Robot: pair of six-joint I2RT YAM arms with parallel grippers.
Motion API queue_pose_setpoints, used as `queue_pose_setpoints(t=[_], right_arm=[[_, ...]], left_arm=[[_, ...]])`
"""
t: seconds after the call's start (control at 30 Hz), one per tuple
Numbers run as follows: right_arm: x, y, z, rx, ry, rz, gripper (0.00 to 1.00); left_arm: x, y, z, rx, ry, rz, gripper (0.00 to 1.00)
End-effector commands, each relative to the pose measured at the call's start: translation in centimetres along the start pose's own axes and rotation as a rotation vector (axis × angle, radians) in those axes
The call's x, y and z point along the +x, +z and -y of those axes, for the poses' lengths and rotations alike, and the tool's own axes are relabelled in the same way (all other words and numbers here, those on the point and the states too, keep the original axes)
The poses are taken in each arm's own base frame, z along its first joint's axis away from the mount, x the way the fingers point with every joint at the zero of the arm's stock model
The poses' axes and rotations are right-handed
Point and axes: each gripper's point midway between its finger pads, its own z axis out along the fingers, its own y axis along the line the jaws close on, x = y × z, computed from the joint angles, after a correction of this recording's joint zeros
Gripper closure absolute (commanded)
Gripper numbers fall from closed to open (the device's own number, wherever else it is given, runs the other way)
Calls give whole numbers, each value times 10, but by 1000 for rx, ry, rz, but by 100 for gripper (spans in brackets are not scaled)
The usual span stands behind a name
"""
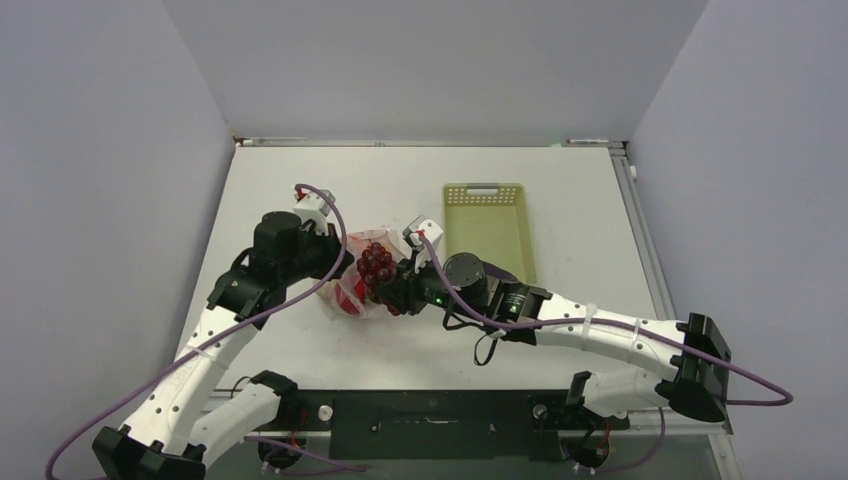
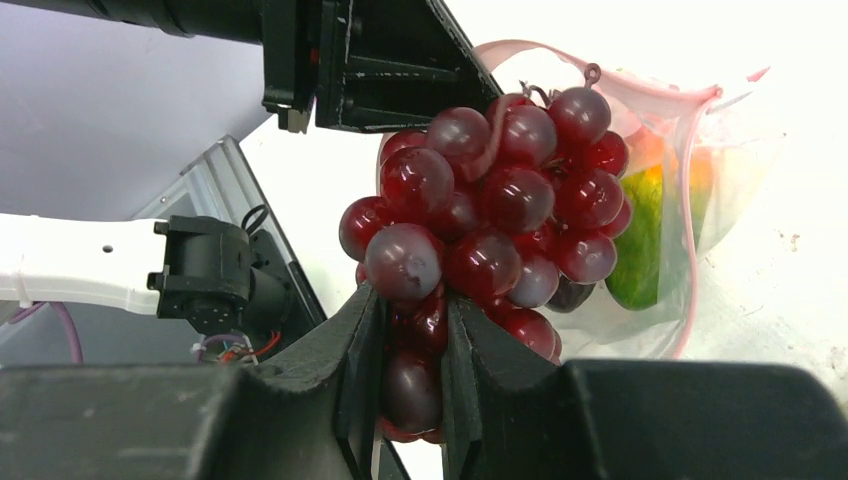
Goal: Place the food in the zip-top bag and seal the zipper
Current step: Place the fake fruit in the zipper food storage bag.
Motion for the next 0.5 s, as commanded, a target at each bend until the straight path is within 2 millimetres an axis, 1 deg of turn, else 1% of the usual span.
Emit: queue_pose_setpoints(t=[0.0, 0.2, 0.23, 0.3, 0.37, 0.4, 0.47], right_arm=[[-23, -5, -14, -34, 16, 92, 95], [-14, -1, -9, -8, 30, 70, 95], [-14, 1, -4, 23, 36, 67, 95], [-14, 5, -1, 58, 43, 45, 95], [-22, 10, -2, 80, 53, 37, 95], [-19, 12, 1, 97, 53, 14, 95], [-21, 16, 1, 112, 59, -3, 95]], left_arm=[[-13, 2, 3, 16, -4, 46, 100], [-12, 2, 3, 16, -3, 44, 100], [-12, 2, 3, 17, -4, 45, 100], [-12, 2, 3, 18, -4, 43, 100], [-12, 2, 3, 19, -4, 44, 100], [-12, 2, 3, 20, -4, 44, 100], [-12, 2, 4, 23, -4, 43, 100]])
